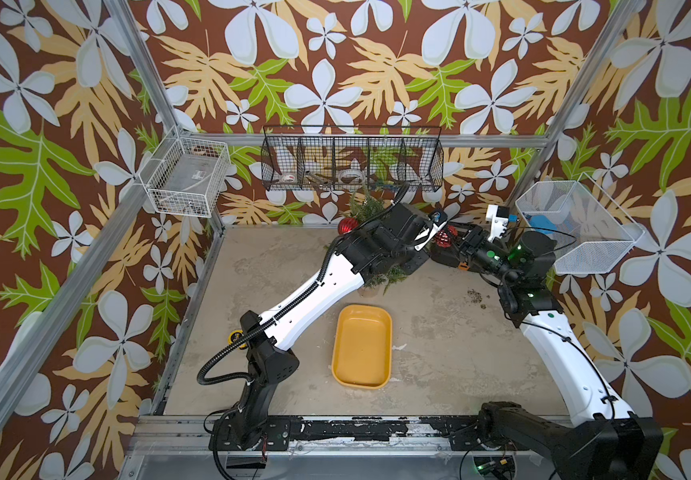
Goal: Decorate the small christmas tree with ornaments
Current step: Hang an ornament on the christmas tree.
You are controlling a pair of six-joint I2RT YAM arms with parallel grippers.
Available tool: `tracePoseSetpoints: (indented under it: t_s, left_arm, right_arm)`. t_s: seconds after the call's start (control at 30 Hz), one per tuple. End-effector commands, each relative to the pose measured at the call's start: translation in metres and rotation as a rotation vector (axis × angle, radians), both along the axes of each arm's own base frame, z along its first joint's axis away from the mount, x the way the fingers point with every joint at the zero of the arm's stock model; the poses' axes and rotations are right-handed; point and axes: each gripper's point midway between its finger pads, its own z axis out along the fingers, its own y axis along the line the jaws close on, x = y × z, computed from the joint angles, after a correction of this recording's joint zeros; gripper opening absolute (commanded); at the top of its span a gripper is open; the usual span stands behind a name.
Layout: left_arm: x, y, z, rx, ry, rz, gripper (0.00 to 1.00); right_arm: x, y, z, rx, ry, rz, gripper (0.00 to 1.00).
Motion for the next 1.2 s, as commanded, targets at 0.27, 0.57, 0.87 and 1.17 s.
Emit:
tracePoseSetpoints:
  t_s: [0.27,0.57,0.87,1.17]
  left_arm:
    - [0.007,0.0,-0.011,0.036,-0.007,0.021,0.0]
    - [0.009,0.002,-0.017,0.058,-0.003,0.032,0.0]
    - [0.008,0.005,-0.02,0.076,0.0,0.037,0.0]
    - [0.007,0.005,-0.024,0.089,0.008,0.031,0.0]
  right_arm:
    - [0.008,-0.001,-0.009,-0.015,-0.003,-0.011,0.39]
    - [0.011,0.0,-0.016,-0.014,0.01,-0.007,0.4]
    - [0.014,-0.002,-0.027,-0.024,0.03,-0.024,0.39]
    - [0.016,-0.006,-0.042,-0.038,0.054,-0.046,0.39]
